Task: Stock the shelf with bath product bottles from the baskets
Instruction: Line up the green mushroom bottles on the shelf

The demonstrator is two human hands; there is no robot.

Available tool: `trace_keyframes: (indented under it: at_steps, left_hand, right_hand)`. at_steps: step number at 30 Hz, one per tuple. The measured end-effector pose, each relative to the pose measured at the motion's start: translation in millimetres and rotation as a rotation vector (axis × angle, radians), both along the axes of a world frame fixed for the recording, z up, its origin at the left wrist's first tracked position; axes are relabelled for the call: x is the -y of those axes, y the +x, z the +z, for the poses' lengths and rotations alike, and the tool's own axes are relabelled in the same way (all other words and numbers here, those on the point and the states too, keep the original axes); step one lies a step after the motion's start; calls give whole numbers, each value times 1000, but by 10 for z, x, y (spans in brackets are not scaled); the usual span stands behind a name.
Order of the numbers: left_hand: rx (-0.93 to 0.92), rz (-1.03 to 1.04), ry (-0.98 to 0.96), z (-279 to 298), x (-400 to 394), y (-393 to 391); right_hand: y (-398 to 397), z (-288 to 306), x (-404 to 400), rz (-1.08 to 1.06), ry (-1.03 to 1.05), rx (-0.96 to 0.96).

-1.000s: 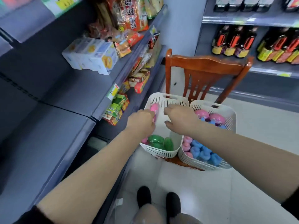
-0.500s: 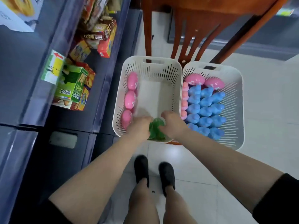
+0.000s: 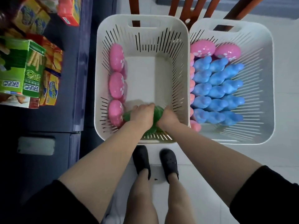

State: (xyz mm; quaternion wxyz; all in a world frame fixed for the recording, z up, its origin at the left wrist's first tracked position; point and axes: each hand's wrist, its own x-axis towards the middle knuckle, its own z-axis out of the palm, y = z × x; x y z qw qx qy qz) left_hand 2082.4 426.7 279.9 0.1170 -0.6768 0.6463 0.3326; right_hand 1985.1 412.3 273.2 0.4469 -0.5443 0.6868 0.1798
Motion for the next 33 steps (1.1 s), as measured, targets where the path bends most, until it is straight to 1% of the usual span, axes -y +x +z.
trace_keyframes:
  at_steps: [3,6,9,12,15,19,21,24,27,30,33]
  left_hand:
    - [-75,102,38,-3,7,-3]
    - [-229,258,80,131,29,20]
    - [-388,407,67,431,100,43]
    - [-566,589,41,811,175,82]
    - [-676,673,26,1192,198,133]
    - [-684,678,-33,1625,153,204]
    - [-689,693,-64,1821,126,250]
    - [-705,717,-112,2100,84,326]
    - [-726,707,-200,2403,6,398]
    - [-698,635,-273,2684,-83,446]
    - [-660,568,-368,3001,-201,479]
  right_hand:
    - [9,-1,27,-60,7,27]
    - [2,157,55,-108,-32,74]
    - [-15,478,141,-152,-79,113]
    - [-37,876,266,-233,-112,193]
    - [-74,1336,389,-262,-135,267]
    - [-133,1930,514,-337,-124,435]
    - [-158,2226,548,-334,-117,519]
    - [-183,2599,587,-287,-103,590]
    - [-173,2935,577,-244,-115,640]
    - [-130,3238,531,-171,-160,712]
    - [-82,3520,493,-68,-194,744]
